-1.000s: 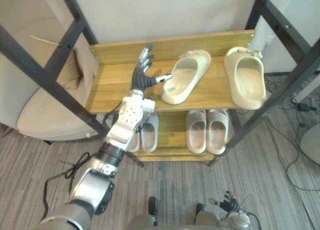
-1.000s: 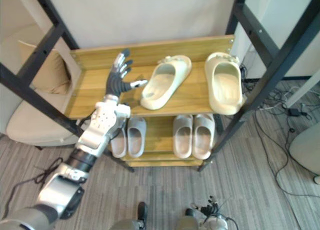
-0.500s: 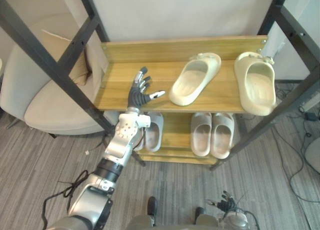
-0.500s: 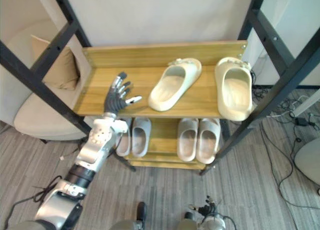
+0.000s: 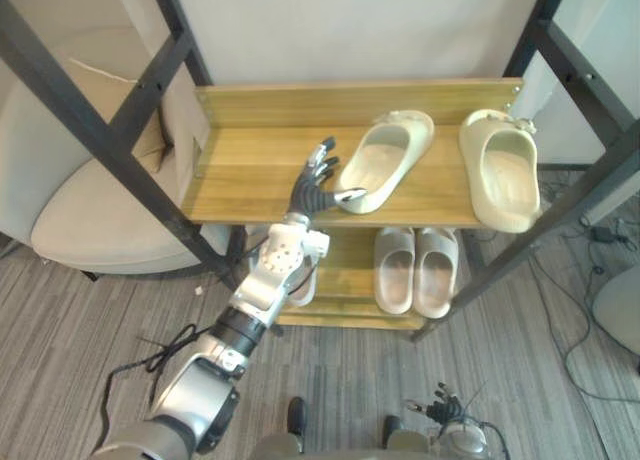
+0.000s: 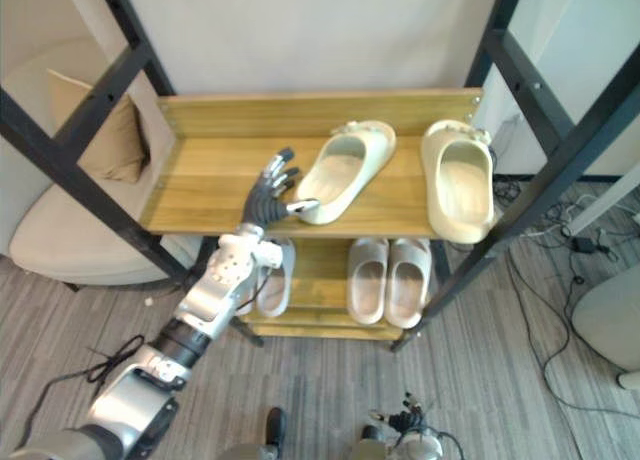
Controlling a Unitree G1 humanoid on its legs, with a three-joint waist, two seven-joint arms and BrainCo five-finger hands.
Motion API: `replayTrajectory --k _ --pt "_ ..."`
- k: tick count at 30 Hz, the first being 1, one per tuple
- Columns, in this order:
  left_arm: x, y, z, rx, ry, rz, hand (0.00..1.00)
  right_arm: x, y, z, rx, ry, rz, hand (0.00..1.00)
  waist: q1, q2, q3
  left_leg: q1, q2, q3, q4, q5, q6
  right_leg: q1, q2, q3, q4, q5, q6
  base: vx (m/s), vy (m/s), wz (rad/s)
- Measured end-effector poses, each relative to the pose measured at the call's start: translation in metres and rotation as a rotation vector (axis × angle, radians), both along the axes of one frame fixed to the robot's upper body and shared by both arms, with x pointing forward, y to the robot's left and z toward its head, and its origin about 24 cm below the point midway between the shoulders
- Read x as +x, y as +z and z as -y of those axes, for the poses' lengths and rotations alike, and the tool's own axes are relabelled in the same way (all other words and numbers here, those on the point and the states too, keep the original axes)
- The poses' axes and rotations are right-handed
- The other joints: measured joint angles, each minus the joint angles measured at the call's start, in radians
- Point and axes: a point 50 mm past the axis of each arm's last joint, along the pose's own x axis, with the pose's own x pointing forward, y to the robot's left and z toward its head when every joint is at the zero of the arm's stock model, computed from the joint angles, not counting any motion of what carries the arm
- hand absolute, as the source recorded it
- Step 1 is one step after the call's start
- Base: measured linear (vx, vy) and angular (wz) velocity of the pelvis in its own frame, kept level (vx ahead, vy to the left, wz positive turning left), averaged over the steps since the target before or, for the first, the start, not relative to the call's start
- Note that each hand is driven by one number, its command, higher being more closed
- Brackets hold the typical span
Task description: Organize the slippers on the shoe rack
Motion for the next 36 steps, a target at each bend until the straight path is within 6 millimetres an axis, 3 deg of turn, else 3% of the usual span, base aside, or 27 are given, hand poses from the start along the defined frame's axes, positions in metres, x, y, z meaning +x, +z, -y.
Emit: replayTrajectory --k 7,15,30,36 --pt "-0.010 0.002 0.037 0.004 -0.111 0.004 0.00 0.001 0.000 0.000 -0.001 -0.001 0.002 0.00 -0.004 -0.003 0.000 0.004 -0.002 0.011 0.000 0.000 0.000 -0.018 -0.003 0.015 0.031 -0.014 0.000 0.00 -0.001 -0.04" --pt "-0.019 0.002 0.058 -0.002 -0.175 -0.001 0.00 0.002 0.001 0.001 -0.004 0.000 0.005 0.00 -0.006 -0.003 0.000 0.009 -0.002 0.018 0.000 0.000 0.000 -0.030 -0.004 0.024 0.058 -0.026 -0.001 0.00 -0.002 -0.02" --pt "-0.018 0.012 0.063 -0.012 -0.190 0.023 0.00 0.002 0.001 0.001 -0.017 -0.010 0.005 0.00 -0.005 -0.007 -0.003 0.011 -0.009 0.017 0.000 0.000 0.000 -0.027 -0.015 0.021 0.057 -0.026 0.000 0.00 0.000 0.00" --pt "-0.009 0.020 0.045 -0.057 -0.123 0.037 0.00 -0.002 0.000 0.000 -0.015 -0.012 -0.004 0.00 -0.006 -0.008 -0.023 0.010 -0.009 0.011 0.000 0.000 0.000 -0.024 -0.015 0.015 0.057 -0.027 0.001 0.00 -0.002 0.02"
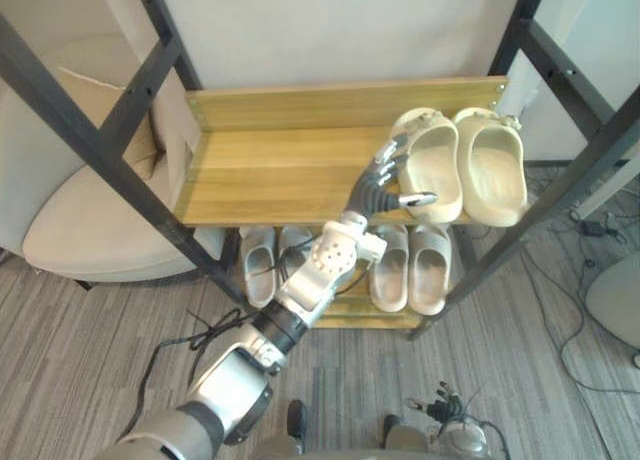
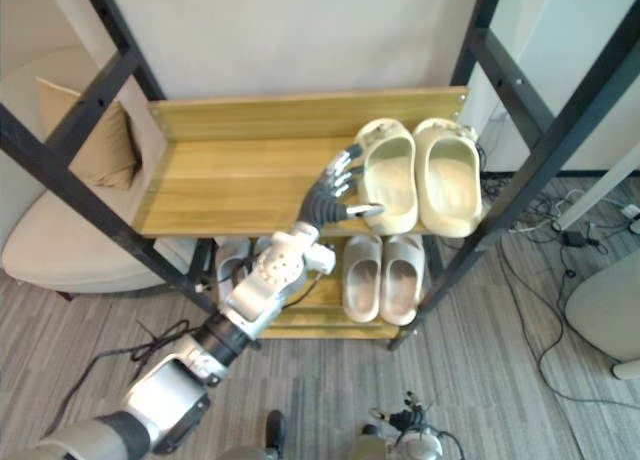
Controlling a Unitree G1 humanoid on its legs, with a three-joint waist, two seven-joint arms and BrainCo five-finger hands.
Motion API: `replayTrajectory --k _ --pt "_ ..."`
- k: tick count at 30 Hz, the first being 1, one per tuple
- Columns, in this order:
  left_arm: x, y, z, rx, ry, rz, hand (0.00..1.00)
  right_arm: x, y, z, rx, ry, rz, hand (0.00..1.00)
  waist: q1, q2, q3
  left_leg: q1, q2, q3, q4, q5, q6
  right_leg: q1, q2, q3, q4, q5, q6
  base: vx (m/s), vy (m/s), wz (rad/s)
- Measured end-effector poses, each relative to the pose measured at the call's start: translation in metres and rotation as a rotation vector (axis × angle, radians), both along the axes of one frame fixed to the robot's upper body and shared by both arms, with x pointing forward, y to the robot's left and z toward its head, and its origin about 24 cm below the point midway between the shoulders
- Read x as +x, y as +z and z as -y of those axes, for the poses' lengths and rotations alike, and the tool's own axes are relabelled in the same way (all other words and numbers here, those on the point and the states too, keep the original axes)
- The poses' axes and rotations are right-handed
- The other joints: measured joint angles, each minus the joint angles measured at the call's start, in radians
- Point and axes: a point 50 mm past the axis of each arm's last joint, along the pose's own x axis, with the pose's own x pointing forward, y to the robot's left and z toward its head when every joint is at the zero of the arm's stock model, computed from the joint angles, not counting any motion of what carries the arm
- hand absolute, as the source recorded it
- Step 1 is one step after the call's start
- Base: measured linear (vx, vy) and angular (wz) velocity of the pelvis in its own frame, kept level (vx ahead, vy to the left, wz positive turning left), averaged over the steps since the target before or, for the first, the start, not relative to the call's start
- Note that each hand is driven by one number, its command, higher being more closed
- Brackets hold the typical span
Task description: Organize the slippers on the shoe rack
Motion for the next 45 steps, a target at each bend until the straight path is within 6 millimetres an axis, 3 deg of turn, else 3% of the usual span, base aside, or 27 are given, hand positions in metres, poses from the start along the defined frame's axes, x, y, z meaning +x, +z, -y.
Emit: replayTrajectory --k 5,9,13,16,23,29,34,45 --pt "-0.001 0.029 -0.027 -0.066 0.028 0.109 0.00 -0.001 -0.001 0.000 0.001 0.002 -0.004 0.00 0.001 0.000 0.000 -0.001 -0.005 -0.018 0.000 0.004 0.003 0.010 -0.003 -0.017 0.000 -0.003 0.003 0.00 -0.001 0.11" --pt "-0.020 0.050 -0.041 -0.135 0.005 0.231 0.00 -0.002 -0.003 -0.001 0.011 0.011 -0.019 0.00 0.010 -0.002 -0.002 -0.008 -0.012 -0.038 0.000 0.007 0.005 0.014 -0.011 -0.035 -0.001 -0.006 0.005 0.01 0.004 0.15" --pt "-0.038 0.047 -0.054 -0.199 -0.008 0.254 0.00 -0.002 -0.004 -0.001 0.017 0.021 -0.031 0.00 0.020 -0.001 -0.003 -0.011 -0.018 -0.047 0.001 0.007 0.006 0.017 -0.016 -0.042 -0.002 -0.006 0.006 0.02 0.001 0.08" --pt "-0.057 0.032 -0.061 -0.254 -0.041 0.210 0.00 -0.004 -0.005 -0.001 0.017 0.030 -0.042 0.00 0.023 -0.003 -0.011 -0.011 -0.022 -0.065 0.001 0.008 0.007 0.034 -0.019 -0.061 -0.015 -0.006 0.006 0.01 -0.005 0.16" --pt "-0.091 -0.016 -0.073 -0.278 -0.107 0.032 0.00 -0.008 -0.009 -0.004 0.012 0.083 -0.077 0.00 0.044 -0.008 -0.036 -0.009 -0.023 -0.087 0.002 0.008 0.007 0.055 -0.018 -0.081 -0.027 -0.006 0.006 0.01 -0.010 0.08" --pt "-0.121 -0.074 -0.085 -0.281 -0.090 -0.231 0.00 -0.011 -0.011 -0.004 -0.005 0.134 -0.102 0.00 0.063 -0.013 -0.047 0.004 -0.023 -0.096 0.001 0.008 0.007 0.080 -0.015 -0.090 -0.043 -0.006 0.006 0.01 -0.010 0.04" --pt "-0.140 -0.144 -0.108 -0.216 0.050 -0.530 0.00 -0.012 -0.011 -0.007 0.001 0.144 -0.107 0.00 0.077 -0.015 -0.051 0.016 -0.019 -0.105 0.000 0.007 0.008 0.106 -0.010 -0.106 -0.068 -0.006 0.006 0.00 -0.010 0.05" --pt "-0.178 -0.252 -0.162 0.094 0.393 -0.967 0.00 -0.015 -0.014 -0.018 0.034 0.128 -0.109 0.00 0.078 -0.040 -0.069 0.023 -0.021 -0.113 -0.016 0.007 0.008 0.122 -0.008 -0.124 -0.091 -0.008 0.008 0.02 -0.005 0.03"
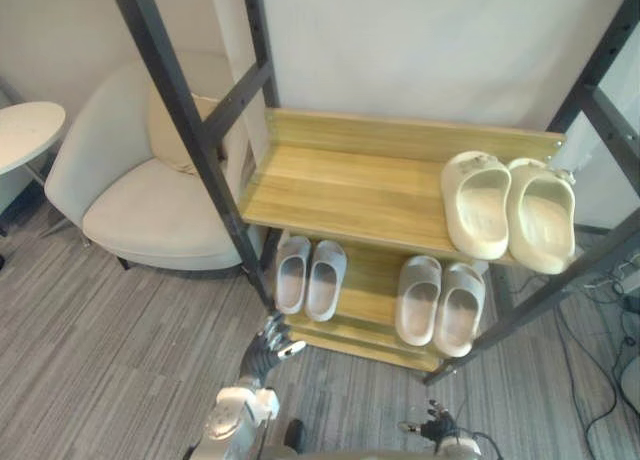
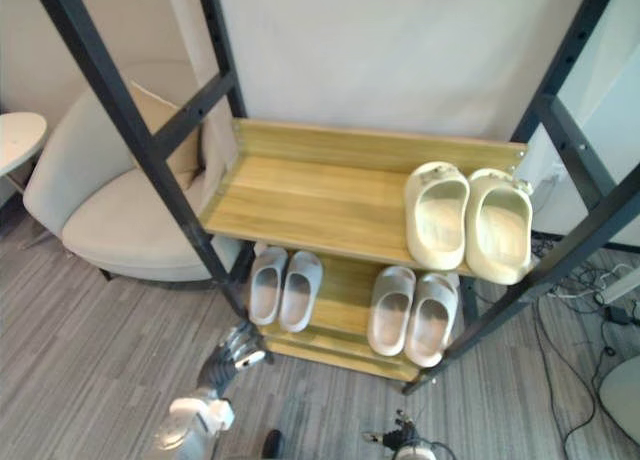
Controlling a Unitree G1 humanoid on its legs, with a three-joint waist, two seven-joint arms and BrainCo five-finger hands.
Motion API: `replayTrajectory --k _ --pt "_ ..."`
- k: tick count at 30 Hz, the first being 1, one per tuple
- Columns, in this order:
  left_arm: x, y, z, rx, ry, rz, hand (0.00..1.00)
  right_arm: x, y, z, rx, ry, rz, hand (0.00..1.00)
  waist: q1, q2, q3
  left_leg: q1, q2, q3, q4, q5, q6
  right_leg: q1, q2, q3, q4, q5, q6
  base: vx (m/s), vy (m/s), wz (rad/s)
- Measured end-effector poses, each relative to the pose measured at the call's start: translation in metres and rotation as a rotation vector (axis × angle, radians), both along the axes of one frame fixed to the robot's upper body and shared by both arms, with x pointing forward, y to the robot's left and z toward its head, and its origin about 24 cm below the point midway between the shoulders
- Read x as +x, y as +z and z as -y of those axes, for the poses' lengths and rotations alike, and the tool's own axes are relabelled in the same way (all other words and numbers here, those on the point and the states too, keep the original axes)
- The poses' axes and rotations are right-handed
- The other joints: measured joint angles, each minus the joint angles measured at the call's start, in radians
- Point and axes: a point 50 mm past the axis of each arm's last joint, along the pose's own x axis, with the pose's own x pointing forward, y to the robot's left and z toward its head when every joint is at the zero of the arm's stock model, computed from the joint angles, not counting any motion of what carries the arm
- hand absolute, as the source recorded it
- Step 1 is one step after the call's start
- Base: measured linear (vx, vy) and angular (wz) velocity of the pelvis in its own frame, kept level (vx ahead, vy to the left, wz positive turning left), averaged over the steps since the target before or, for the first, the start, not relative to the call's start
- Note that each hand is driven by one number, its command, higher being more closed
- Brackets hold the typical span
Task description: Organize the slippers on the shoe rack
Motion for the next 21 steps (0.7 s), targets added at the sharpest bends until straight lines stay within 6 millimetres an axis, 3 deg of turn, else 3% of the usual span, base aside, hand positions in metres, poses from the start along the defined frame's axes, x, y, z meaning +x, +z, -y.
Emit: replayTrajectory --k 8,17,21 --pt "-0.033 -0.039 -0.032 0.168 0.121 -0.260 0.00 0.007 0.002 0.001 0.003 -0.038 0.017 0.00 -0.003 -0.009 0.008 0.020 0.010 0.033 -0.001 -0.018 -0.002 0.004 0.012 0.041 -0.024 0.008 0.000 0.02 -0.003 -0.13" --pt "-0.052 -0.052 -0.032 0.173 0.188 -0.373 0.00 0.008 0.000 0.004 -0.012 -0.038 -0.009 0.00 -0.001 -0.013 0.021 0.033 0.012 0.092 0.003 -0.050 0.000 0.013 0.025 0.102 -0.084 0.046 0.000 0.04 0.013 -0.23" --pt "-0.044 -0.049 -0.035 0.170 0.224 -0.348 0.00 0.019 0.002 -0.004 0.005 -0.032 0.021 0.00 0.006 -0.039 0.060 -0.022 -0.012 0.106 0.171 -0.165 0.014 -0.021 -0.013 0.121 0.044 -0.014 0.024 0.06 0.043 -0.13"
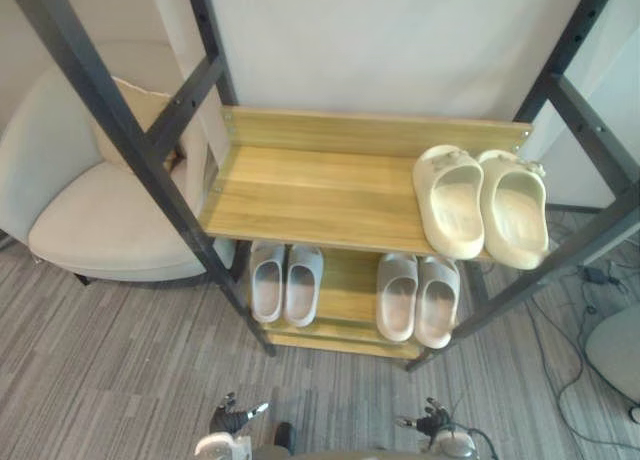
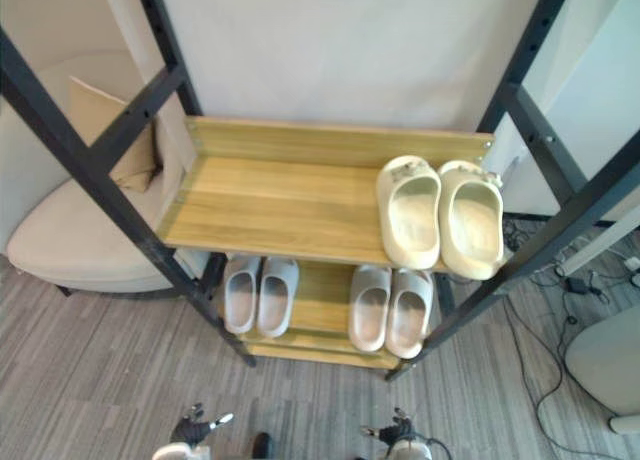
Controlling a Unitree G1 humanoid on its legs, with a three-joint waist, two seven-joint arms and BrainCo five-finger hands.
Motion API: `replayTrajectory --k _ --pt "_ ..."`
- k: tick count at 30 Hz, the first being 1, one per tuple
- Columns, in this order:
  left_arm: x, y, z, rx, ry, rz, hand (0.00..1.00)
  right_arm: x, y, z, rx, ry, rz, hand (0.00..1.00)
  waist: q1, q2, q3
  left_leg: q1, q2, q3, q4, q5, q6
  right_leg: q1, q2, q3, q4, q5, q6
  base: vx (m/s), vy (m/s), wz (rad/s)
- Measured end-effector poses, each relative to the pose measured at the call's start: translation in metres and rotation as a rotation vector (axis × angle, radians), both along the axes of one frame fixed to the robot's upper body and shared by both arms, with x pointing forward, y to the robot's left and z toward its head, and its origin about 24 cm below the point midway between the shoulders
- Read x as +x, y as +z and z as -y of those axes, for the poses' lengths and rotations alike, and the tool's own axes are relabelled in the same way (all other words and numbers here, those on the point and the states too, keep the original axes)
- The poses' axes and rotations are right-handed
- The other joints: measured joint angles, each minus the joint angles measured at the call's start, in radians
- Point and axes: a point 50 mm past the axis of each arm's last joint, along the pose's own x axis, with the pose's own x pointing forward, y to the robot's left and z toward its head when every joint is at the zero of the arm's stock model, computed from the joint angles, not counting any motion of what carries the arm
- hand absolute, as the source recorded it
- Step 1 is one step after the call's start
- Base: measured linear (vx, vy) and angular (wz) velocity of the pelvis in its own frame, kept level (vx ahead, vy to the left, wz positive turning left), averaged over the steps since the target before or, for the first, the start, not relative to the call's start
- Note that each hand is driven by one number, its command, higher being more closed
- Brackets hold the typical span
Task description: Organize the slippers on the shoe rack
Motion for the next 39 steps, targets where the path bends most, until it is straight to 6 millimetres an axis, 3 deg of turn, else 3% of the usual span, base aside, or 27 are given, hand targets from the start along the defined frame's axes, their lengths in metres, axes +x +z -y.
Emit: replayTrajectory --k 1,2,4,5,7,8,10,11,13,16,18,20,21,23,25,28,29,30,32,35,38,39 --pt "0.001 0.000 0.001 -0.001 0.002 0.001 0.00 -0.001 0.000 0.000 -0.001 0.002 -0.005 0.00 -0.001 0.007 0.006 -0.018 0.007 -0.009 0.040 -0.027 0.001 -0.029 -0.002 0.003 0.078 -0.010 0.006 0.01 0.040 0.20" --pt "0.003 0.000 0.006 -0.009 0.003 0.008 0.00 0.001 0.001 0.000 -0.003 0.006 0.004 0.00 -0.003 0.027 0.019 -0.031 0.013 -0.031 0.100 -0.060 0.004 -0.104 -0.005 0.022 0.274 -0.009 0.006 0.00 0.041 0.46" --pt "0.005 0.002 0.006 -0.004 0.007 0.019 0.00 0.006 0.005 -0.005 0.000 0.023 0.041 0.00 -0.005 0.024 0.030 -0.031 -0.002 -0.081 0.160 -0.090 0.010 -0.215 0.008 0.133 0.531 -0.003 -0.018 0.08 0.011 0.85" --pt "0.010 0.003 0.004 0.005 0.002 0.028 0.00 0.006 0.005 -0.009 0.003 0.051 0.047 0.00 -0.007 0.011 0.029 -0.037 -0.013 -0.123 0.190 -0.101 0.008 -0.238 0.042 0.210 0.591 -0.056 -0.012 0.16 -0.076 1.25" --pt "0.016 0.005 0.005 0.012 -0.011 0.043 0.00 0.006 0.005 -0.013 0.007 0.067 0.045 0.00 -0.003 -0.006 0.027 -0.059 -0.043 -0.201 0.214 -0.105 0.003 -0.255 0.077 0.289 0.559 -0.095 -0.006 0.12 -0.170 1.55" --pt "0.024 0.007 0.009 0.006 -0.013 0.062 0.00 0.009 0.006 -0.013 0.006 0.068 0.054 0.00 -0.007 -0.011 0.024 -0.098 -0.080 -0.275 0.248 -0.111 -0.011 -0.250 0.081 0.314 0.465 -0.102 -0.018 0.09 -0.225 1.43" --pt "0.026 0.007 0.013 0.000 0.002 0.067 0.00 0.011 0.007 -0.011 -0.003 0.068 0.055 0.00 0.003 0.010 0.028 -0.101 -0.078 -0.307 0.239 -0.104 -0.024 -0.204 0.080 0.305 0.399 -0.130 -0.025 0.06 -0.209 0.87" --pt "0.029 0.008 0.021 -0.018 0.012 0.077 0.00 0.016 0.008 -0.010 -0.006 0.072 0.066 0.00 0.019 0.035 0.028 -0.105 -0.064 -0.326 0.213 -0.091 -0.040 -0.179 0.076 0.266 0.331 -0.142 -0.040 0.03 -0.221 0.42" --pt "0.027 0.006 0.024 -0.028 0.020 0.067 0.00 0.024 0.011 -0.012 -0.005 0.081 0.085 0.00 0.027 0.053 0.033 -0.102 -0.047 -0.355 0.162 -0.052 -0.061 -0.150 0.075 0.207 0.271 -0.156 -0.054 0.00 -0.237 0.52" --pt "0.032 0.007 0.035 -0.055 0.013 0.086 0.00 0.024 0.011 -0.012 -0.011 0.085 0.080 0.00 0.026 0.062 0.034 -0.110 -0.034 -0.387 0.114 0.022 -0.079 -0.119 0.077 0.106 0.250 -0.148 -0.068 -0.04 -0.171 0.99" --pt "0.038 0.010 0.036 -0.055 0.011 0.103 0.00 0.035 0.015 -0.014 -0.015 0.098 0.108 0.00 0.028 0.065 0.050 -0.143 -0.029 -0.390 0.106 0.076 -0.083 -0.124 0.085 0.049 0.254 -0.144 -0.085 -0.10 -0.136 0.93" --pt "0.042 0.013 0.038 -0.058 0.010 0.125 0.00 0.050 0.022 -0.016 -0.024 0.111 0.150 0.00 0.025 0.055 0.064 -0.171 -0.028 -0.351 0.044 0.198 -0.067 -0.129 0.079 -0.007 0.226 -0.123 -0.121 -0.16 -0.108 1.06" --pt "0.045 0.015 0.035 -0.052 0.009 0.138 0.00 0.054 0.024 -0.017 -0.031 0.114 0.166 0.00 0.023 0.045 0.075 -0.180 -0.014 -0.263 0.027 0.226 -0.047 -0.126 0.056 -0.070 0.184 -0.104 -0.149 -0.20 -0.025 1.23" --pt "0.052 0.018 0.035 -0.051 0.007 0.152 0.00 0.058 0.028 -0.018 -0.033 0.104 0.194 0.00 0.007 0.040 0.093 -0.233 0.021 -0.023 0.325 0.048 0.034 -0.112 0.033 -0.160 0.194 -0.098 -0.158 -0.23 -0.041 1.28" --pt "0.049 0.016 0.038 -0.053 -0.015 0.140 0.00 0.051 0.026 -0.016 -0.031 0.089 0.186 0.00 -0.011 0.046 0.089 -0.178 0.103 0.162 0.498 -0.070 0.026 -0.079 0.013 -0.257 0.200 -0.097 -0.158 -0.18 0.009 1.29" --pt "0.052 0.016 0.043 -0.054 -0.048 0.137 0.00 0.040 0.023 -0.007 -0.036 0.039 0.163 0.00 -0.025 0.071 0.075 -0.074 0.188 0.279 0.487 -0.137 0.000 -0.072 -0.007 -0.351 0.202 -0.089 -0.142 -0.16 0.143 1.12" --pt "0.052 0.015 0.045 -0.058 -0.059 0.125 0.00 0.035 0.021 -0.001 -0.038 -0.002 0.150 0.00 -0.039 0.096 0.061 -0.014 0.186 0.287 0.360 -0.160 -0.030 -0.081 -0.008 -0.373 0.204 -0.085 -0.108 -0.14 0.188 1.19" --pt "0.049 0.012 0.045 -0.056 -0.069 0.098 0.00 0.032 0.018 0.002 -0.029 -0.036 0.133 0.00 -0.042 0.093 0.053 0.019 0.157 0.274 0.242 -0.171 -0.050 -0.095 0.002 -0.345 0.191 -0.074 -0.087 -0.13 0.193 1.00" --pt "0.040 0.006 0.035 -0.020 -0.097 0.048 0.00 0.024 0.010 -0.007 -0.001 -0.035 0.074 0.00 -0.044 0.065 0.043 0.027 0.107 0.242 0.166 -0.114 -0.035 -0.086 0.007 -0.287 0.114 -0.026 -0.078 -0.12 0.167 0.56" --pt "0.026 0.000 0.030 -0.007 -0.103 0.000 0.00 0.017 0.005 -0.004 0.004 -0.057 0.037 0.00 -0.039 0.065 0.040 0.029 0.075 0.222 0.160 -0.101 -0.016 -0.049 0.001 -0.260 0.050 0.024 -0.062 -0.06 0.149 0.25" --pt "0.021 -0.002 0.024 0.006 -0.103 -0.021 0.00 0.020 0.005 -0.004 0.009 -0.059 0.030 0.00 -0.033 0.057 0.048 0.044 0.046 0.220 0.159 -0.096 -0.007 -0.056 -0.031 -0.242 0.108 0.020 -0.059 -0.03 0.105 0.09" --pt "0.021 -0.001 0.022 0.012 -0.103 -0.016 0.00 0.020 0.005 -0.005 0.011 -0.058 0.030 0.00 -0.033 0.047 0.060 0.061 0.027 0.195 0.151 -0.095 -0.001 -0.064 -0.060 -0.234 0.190 0.000 -0.059 -0.09 0.048 0.51"
